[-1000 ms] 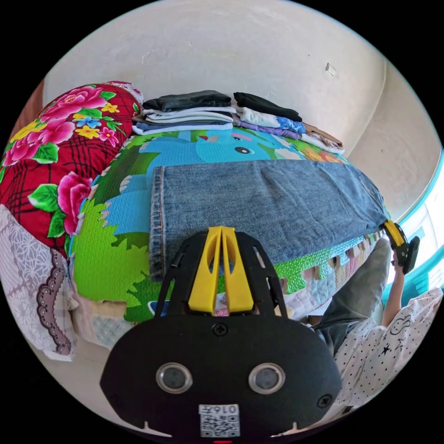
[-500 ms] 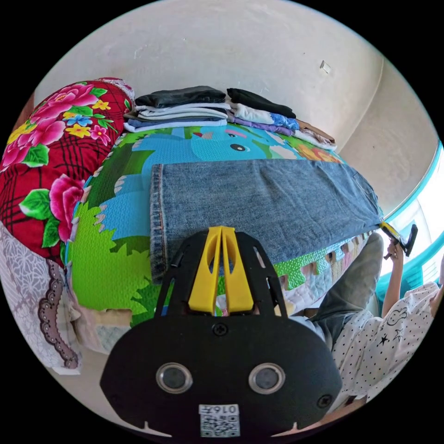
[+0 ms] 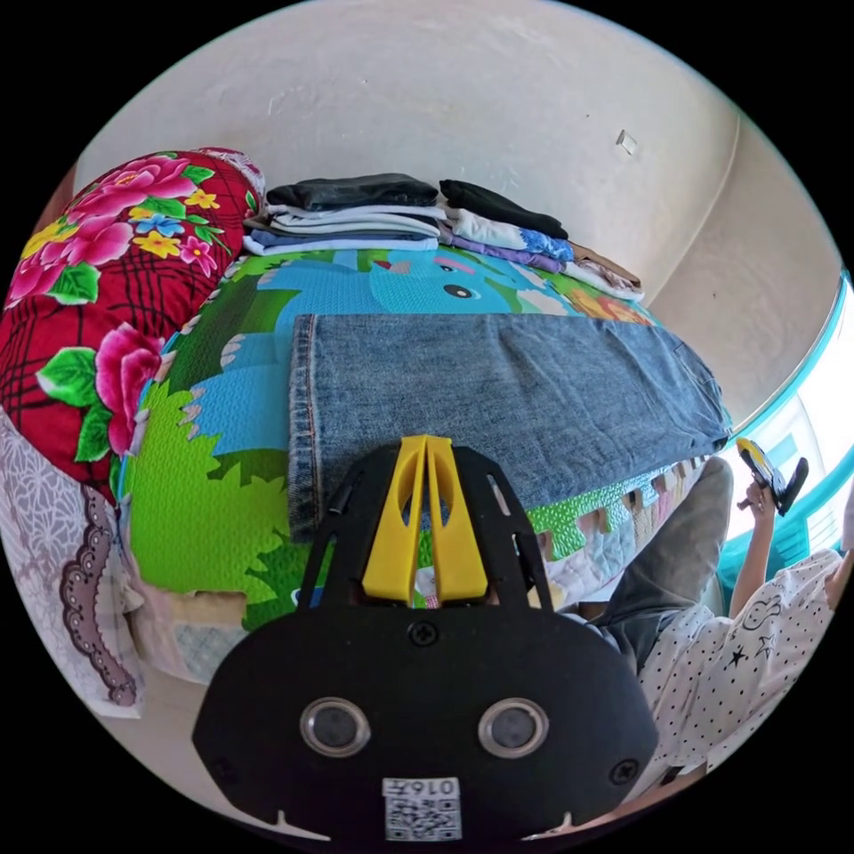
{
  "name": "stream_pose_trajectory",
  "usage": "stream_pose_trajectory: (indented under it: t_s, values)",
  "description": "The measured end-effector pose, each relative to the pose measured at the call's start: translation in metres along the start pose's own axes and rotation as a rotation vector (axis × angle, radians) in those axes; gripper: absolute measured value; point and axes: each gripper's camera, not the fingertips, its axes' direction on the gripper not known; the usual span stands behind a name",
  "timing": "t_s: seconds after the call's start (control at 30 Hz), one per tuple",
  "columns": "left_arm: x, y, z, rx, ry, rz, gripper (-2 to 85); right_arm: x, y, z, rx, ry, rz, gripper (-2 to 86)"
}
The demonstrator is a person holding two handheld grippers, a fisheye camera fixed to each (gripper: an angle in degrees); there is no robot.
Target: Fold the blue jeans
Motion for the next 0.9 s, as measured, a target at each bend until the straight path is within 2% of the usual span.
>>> stream_pose_trajectory:
  t_s: [0.1,0.23,0.43,0.63,0.77,0.9]
  values:
    - [-0.004,0.0,-0.002,0.002,-0.008,0.003,-1.0,-0.022,0.002,-0.004,0.034,0.041,-0.035,3.7]
    - [-0.01,-0.002,-0.003,0.001,-0.007,0.003,-1.0,-0.058,0.003,0.026,-0.091,0.194,-0.117,6.2]
    - [-0.021,-0.004,-0.006,-0.006,-0.005,0.009,-1.0,-0.091,0.012,0.057,-0.141,0.327,-0.147,2.4]
    - [-0.03,-0.011,-0.007,-0.04,-0.012,0.037,-1.0,-0.09,0.061,0.053,-0.063,0.202,-0.367,1.2]
    - [-0.045,-0.008,-0.008,-0.024,0.028,0.016,-1.0,-0.085,0.084,0.067,-0.031,0.098,-0.335,1.3]
    - [-0.055,-0.003,-0.009,0.002,0.046,-0.006,-1.0,-0.093,0.083,0.066,-0.04,0.094,-0.335,1.7]
